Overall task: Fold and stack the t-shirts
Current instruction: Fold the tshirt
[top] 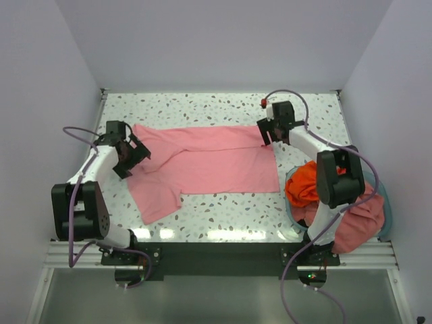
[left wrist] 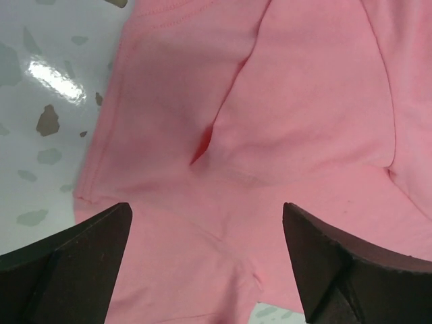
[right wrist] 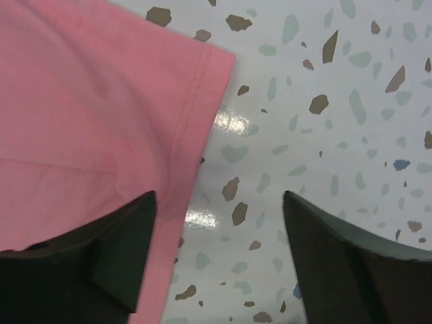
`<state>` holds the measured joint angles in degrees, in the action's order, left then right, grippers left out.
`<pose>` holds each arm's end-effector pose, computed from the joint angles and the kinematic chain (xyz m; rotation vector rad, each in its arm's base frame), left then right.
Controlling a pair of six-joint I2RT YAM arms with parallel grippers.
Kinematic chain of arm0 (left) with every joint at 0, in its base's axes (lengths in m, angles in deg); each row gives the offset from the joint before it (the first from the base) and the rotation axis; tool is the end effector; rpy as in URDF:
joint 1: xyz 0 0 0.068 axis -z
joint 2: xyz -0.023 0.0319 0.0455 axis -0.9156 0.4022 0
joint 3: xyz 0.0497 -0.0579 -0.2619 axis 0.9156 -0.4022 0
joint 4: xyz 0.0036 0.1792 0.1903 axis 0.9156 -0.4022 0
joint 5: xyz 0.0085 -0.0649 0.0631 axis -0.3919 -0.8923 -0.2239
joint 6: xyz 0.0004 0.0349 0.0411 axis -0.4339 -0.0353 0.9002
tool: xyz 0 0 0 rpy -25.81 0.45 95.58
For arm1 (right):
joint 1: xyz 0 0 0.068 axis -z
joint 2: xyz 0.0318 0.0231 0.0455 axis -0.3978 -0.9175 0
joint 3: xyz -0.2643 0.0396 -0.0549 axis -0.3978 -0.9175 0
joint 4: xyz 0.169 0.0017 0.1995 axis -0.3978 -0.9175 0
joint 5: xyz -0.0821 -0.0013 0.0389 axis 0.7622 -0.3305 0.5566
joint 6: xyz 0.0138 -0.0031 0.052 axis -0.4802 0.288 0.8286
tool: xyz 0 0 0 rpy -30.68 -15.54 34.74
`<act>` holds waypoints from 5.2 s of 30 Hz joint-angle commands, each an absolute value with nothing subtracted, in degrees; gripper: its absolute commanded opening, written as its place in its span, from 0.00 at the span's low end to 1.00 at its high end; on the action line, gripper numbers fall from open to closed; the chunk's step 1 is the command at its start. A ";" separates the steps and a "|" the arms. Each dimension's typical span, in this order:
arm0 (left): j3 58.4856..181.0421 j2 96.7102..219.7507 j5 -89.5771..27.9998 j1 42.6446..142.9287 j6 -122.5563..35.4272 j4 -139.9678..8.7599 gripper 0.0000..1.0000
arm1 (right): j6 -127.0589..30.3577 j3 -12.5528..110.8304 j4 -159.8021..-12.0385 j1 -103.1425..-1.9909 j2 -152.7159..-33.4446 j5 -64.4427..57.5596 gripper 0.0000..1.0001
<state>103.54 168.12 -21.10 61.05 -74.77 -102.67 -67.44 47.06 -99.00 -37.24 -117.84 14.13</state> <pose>0.2875 0.0273 0.2100 -1.1075 2.4673 -0.1665 0.3967 0.0911 0.2090 -0.4523 2.3223 -0.1927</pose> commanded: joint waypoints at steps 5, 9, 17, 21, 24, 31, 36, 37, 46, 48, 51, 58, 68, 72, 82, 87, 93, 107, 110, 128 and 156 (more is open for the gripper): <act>111.30 165.50 -18.92 60.84 -74.61 -100.32 1.00 | -57.55 52.50 -100.96 -37.85 -112.97 4.75 0.99; 119.90 175.53 -28.72 60.92 -73.65 -95.24 1.00 | -48.59 58.31 -99.30 -38.20 -118.76 -6.24 0.99; 133.98 193.10 -30.97 64.97 -71.63 -92.14 1.00 | -42.25 72.55 -107.03 -39.17 -132.31 -3.19 0.99; 136.19 197.78 -27.98 65.14 -71.80 -89.52 1.00 | -39.44 71.86 -107.65 -39.17 -134.51 -1.16 0.99; 139.15 202.52 -25.10 65.06 -71.62 -90.28 1.00 | -38.56 73.77 -109.31 -39.08 -137.76 0.15 0.99; 150.77 214.04 -18.67 64.53 -70.39 -98.90 1.00 | -37.85 81.86 -115.29 -37.68 -146.29 5.59 0.99; 153.41 217.20 -17.07 64.27 -72.06 -98.83 1.00 | -38.03 86.09 -118.37 -36.10 -150.16 7.37 0.99; 154.20 217.82 -17.43 64.27 -72.15 -98.91 1.00 | -37.94 86.61 -118.20 -35.31 -150.86 6.84 0.99; 164.83 225.64 -20.94 64.26 -70.22 -98.74 1.00 | -37.58 96.27 -118.37 -33.20 -157.36 0.42 0.99; 166.77 226.52 -22.17 64.09 -69.69 -97.68 1.00 | -38.98 98.91 -117.76 -33.20 -158.16 -0.54 0.98; 170.89 226.62 -24.80 64.26 -69.25 -97.94 1.00 | -42.49 101.46 -116.00 -33.20 -157.11 -0.72 0.99; 171.27 210.06 -23.50 64.70 -66.27 -100.40 1.00 | -48.22 99.03 -114.16 -34.33 -142.89 1.64 0.99; 117.07 169.42 -8.56 70.76 -75.04 -110.58 1.00 | -37.02 53.79 -107.92 -43.92 -107.21 14.23 0.99; 102.03 159.83 -11.60 73.92 -79.53 -112.44 1.00 | -31.01 35.69 -105.45 -45.67 -96.39 14.21 0.99; 82.41 153.39 -15.39 76.66 -85.60 -108.68 0.97 | -26.51 26.59 -109.14 -45.85 -86.62 19.22 0.99; 80.99 157.26 -17.88 76.83 -84.90 -104.79 0.77 | -24.93 26.41 -109.76 -45.76 -87.32 19.84 0.99; 83.10 158.41 -14.27 76.75 -85.07 -104.45 0.45 | -24.05 25.63 -111.95 -45.85 -87.15 21.96 0.99; 84.34 160.26 -13.83 76.75 -81.73 -97.51 0.00 | -22.30 26.14 -112.75 -49.27 -93.55 19.05 0.99; 83.72 157.63 -13.48 76.75 -81.56 -96.89 0.00 | -19.15 27.46 -112.30 -49.81 -97.51 20.62 0.99; 86.00 154.89 -13.21 76.75 -80.68 -96.27 0.00 | -10.08 22.90 -108.71 -45.41 -104.01 22.13 0.79; 109.46 166.93 -12.95 76.75 -74.70 -95.66 0.00 | -16.31 40.29 -114.59 -44.89 -109.55 23.36 0.00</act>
